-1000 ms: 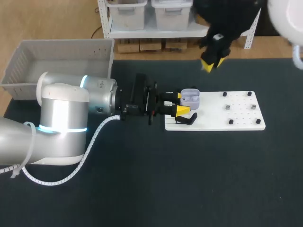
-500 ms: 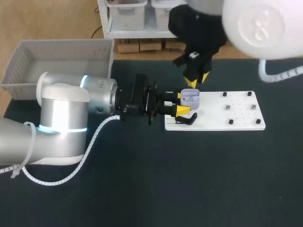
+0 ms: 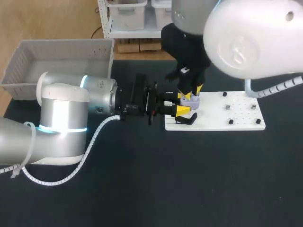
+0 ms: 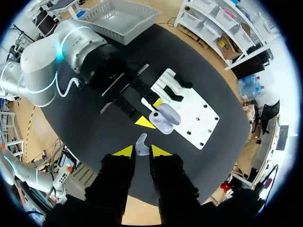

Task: Pick up each earbud case from the left stands, insert the matching earbuds, close the lid, and place the case in the box.

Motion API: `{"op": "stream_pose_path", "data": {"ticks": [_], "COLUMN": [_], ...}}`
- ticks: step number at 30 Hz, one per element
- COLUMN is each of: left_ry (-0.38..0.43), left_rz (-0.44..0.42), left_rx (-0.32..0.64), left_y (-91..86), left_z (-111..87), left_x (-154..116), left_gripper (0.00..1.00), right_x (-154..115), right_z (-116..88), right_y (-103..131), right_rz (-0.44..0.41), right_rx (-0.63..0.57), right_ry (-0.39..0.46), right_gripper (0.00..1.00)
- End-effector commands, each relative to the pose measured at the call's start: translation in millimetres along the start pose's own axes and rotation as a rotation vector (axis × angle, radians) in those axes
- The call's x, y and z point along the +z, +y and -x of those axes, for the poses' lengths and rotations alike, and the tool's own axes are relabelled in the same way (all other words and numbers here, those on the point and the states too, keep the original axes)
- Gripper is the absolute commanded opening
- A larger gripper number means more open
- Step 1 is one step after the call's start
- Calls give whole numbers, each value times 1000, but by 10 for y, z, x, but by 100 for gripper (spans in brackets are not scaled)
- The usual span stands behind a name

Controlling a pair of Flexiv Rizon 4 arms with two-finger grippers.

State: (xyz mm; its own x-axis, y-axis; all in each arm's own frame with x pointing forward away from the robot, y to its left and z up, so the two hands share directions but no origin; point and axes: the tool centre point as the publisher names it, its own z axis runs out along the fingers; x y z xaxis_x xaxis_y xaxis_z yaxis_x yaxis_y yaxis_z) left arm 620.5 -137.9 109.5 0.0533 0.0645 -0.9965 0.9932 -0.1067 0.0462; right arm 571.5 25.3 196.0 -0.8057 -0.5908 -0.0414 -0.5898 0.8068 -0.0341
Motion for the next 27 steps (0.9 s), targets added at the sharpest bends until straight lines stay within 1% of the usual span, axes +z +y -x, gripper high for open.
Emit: {"op": "stream_pose_path", "data": {"ticks": [1,14,27], "left_ry": [-3,-3,-3], "left_rz": [6,6,6], "left_rx": [3,3,3], "left_y": [-12,-12,-12], "left_z": [-8,-8,-8], "left_x": [4,4,4], "left_gripper": [0,0,0], "right_x": [77,221,301], "right_z": [8,71,147], "right_y": [-40,-69,-105], "right_rz": [-8,-23,-48], "right_rx": [15,13,2], "right_ry": [-11,-20,-24], "right_gripper": [0,0,0]}}
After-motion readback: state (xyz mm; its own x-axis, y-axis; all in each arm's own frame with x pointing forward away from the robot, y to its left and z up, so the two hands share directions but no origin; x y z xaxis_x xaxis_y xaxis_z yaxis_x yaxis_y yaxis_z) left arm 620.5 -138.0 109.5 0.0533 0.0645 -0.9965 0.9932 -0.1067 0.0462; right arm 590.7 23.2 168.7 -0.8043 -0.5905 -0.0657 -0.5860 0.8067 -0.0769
